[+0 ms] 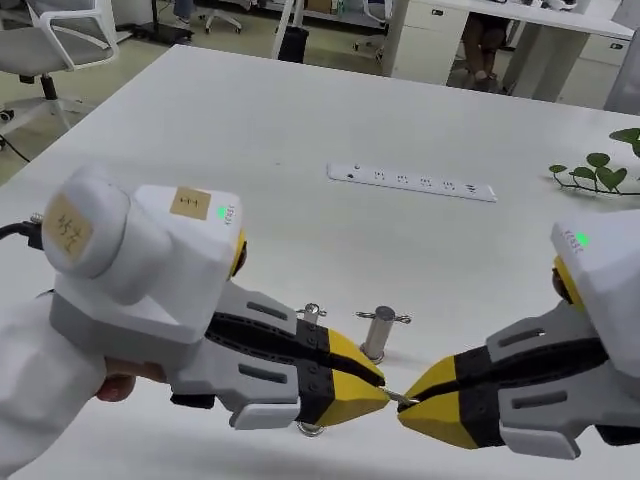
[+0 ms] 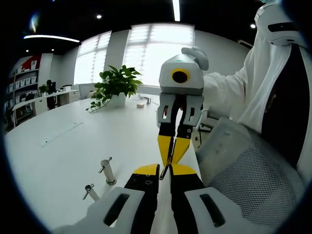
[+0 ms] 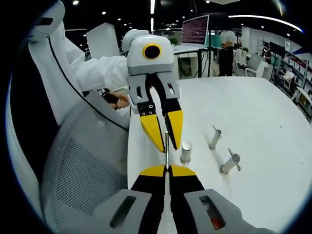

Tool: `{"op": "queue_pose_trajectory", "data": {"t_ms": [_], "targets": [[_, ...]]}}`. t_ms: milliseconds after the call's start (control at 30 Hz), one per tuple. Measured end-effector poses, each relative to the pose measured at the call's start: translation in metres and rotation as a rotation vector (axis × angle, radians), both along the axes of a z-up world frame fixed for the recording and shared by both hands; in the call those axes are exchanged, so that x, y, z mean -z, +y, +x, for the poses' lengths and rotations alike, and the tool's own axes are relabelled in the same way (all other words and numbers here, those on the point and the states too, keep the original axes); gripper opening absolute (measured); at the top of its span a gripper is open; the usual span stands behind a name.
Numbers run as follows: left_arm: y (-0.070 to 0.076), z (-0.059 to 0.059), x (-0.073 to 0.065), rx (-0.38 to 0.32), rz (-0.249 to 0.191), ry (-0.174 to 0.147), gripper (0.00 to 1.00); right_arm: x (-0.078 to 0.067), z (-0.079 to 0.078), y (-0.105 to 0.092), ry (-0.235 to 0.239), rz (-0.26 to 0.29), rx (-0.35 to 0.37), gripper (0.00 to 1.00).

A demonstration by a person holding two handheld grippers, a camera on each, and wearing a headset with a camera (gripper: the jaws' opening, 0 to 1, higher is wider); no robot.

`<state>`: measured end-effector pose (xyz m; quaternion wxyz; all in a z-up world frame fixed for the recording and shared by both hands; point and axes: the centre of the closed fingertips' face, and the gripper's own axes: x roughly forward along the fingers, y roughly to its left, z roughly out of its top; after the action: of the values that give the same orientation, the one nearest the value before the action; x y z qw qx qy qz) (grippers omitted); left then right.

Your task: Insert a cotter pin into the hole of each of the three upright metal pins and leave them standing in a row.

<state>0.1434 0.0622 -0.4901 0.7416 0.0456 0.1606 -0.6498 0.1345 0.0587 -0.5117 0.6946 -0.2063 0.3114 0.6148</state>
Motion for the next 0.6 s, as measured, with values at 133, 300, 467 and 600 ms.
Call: {"op": "queue_pose_trajectory", "data": {"t_ms": [133, 300, 467, 600], "targets": [[0.002, 0.006, 0.001, -0.031, 0.001, -0.002, 0.18, 0.001, 0.0, 0.0, -0.004, -0.005, -0.002, 0.0], [0.01, 0.016, 0.009, -0.083, 0.02, -0.003, 0.28, 0.004, 0.002, -0.002, -0.007, -0.011, 0.001, 0.0], [0.016, 0.018, 0.012, -0.102, 0.031, 0.0, 0.34, 0.004, 0.002, -0.002, -0.01, -0.017, 0.0, 0.0], [0.019, 0.021, 0.015, -0.119, 0.036, 0.002, 0.38, 0.006, 0.003, -0.001, -0.012, -0.025, -0.003, 0.0]]}}
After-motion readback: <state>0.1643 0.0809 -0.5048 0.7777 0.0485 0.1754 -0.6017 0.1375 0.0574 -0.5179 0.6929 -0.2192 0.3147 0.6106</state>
